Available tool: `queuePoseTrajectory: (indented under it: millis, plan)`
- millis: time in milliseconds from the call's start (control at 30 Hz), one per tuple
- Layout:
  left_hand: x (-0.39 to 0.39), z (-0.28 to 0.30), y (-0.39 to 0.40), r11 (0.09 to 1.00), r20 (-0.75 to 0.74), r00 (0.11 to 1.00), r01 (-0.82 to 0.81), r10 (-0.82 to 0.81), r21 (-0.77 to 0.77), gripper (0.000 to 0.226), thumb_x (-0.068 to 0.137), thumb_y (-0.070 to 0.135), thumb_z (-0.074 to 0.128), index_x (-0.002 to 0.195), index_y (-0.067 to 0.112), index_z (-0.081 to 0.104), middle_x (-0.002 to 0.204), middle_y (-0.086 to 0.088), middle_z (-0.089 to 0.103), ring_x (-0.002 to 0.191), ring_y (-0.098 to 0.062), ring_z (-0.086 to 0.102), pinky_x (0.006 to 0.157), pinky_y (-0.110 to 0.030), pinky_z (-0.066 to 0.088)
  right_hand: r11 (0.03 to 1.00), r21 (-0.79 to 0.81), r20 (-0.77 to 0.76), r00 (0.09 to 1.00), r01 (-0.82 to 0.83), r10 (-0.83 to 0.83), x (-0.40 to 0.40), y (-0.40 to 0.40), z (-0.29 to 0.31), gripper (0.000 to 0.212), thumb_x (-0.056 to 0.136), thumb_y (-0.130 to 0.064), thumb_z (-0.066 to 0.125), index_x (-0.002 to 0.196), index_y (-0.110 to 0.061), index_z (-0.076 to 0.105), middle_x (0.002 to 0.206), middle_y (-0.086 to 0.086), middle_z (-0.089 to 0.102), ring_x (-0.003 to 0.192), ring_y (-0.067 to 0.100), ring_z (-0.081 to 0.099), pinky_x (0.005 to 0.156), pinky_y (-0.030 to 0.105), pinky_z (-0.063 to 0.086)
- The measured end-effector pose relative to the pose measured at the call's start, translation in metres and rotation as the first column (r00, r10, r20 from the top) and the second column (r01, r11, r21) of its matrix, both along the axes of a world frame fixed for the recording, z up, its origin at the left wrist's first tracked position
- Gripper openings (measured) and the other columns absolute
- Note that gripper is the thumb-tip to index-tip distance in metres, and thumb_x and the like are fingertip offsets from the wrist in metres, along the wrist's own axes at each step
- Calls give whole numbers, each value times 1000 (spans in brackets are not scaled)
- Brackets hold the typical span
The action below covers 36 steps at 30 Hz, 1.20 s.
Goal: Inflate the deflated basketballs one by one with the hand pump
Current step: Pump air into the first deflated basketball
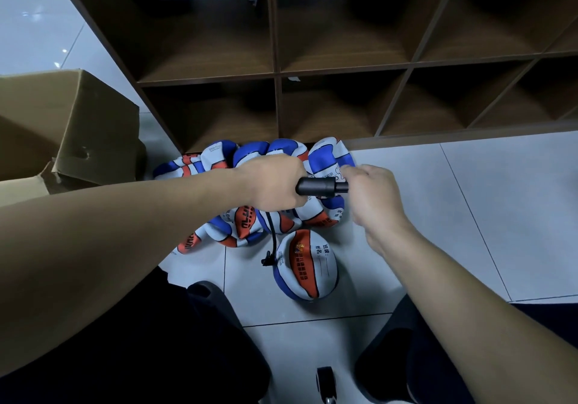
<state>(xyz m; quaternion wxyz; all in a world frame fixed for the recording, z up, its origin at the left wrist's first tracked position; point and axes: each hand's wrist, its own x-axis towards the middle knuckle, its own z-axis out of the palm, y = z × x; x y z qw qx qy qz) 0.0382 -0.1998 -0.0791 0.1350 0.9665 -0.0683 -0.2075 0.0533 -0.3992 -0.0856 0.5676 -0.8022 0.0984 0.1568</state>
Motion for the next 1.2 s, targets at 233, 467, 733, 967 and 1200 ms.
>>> queuePoseTrajectory:
  millis: [233,467,733,967,1200]
  plan:
    - [-1,-3,32,996,-111,991,-79,75,-36,30,92,33,71,69,19,60,52,4,50,45,-17,47,52,-36,44,976,2,-17,976,216,-215,29,-32,4,29,78,-13,55,70,-24,29,77,10,18,73,31,16,56,40,11]
    - [-3,-1,15,994,-2,997,-71,71,85,24,91,31,67,69,24,60,58,2,56,52,-19,53,50,-31,40,969,37,0,970,243,-244,8,-12,-5,15,89,-16,58,78,-11,50,72,10,28,73,28,25,63,44,21]
    - [-7,9,-5,987,58,998,-17,7,157,17,92,33,64,77,25,64,69,-1,65,62,-23,64,53,-32,47,973,93,-21,977,213,-212,-6,4,-12,27,96,-19,54,72,-16,41,51,-6,29,67,27,28,63,44,26]
    - [-9,9,-19,992,79,997,-37,28,123,12,88,34,67,79,25,66,66,1,64,59,-22,62,56,-35,56,974,125,-15,982,189,-188,-12,12,-10,28,91,-23,53,66,-18,42,61,-1,36,66,26,30,58,36,26]
    - [-8,2,-18,997,77,997,-13,8,70,16,87,33,65,75,22,63,64,-1,62,58,-24,61,50,-32,46,993,90,-53,996,78,-73,-10,9,-5,30,95,-22,60,68,-21,45,50,-9,36,58,23,33,54,31,26]
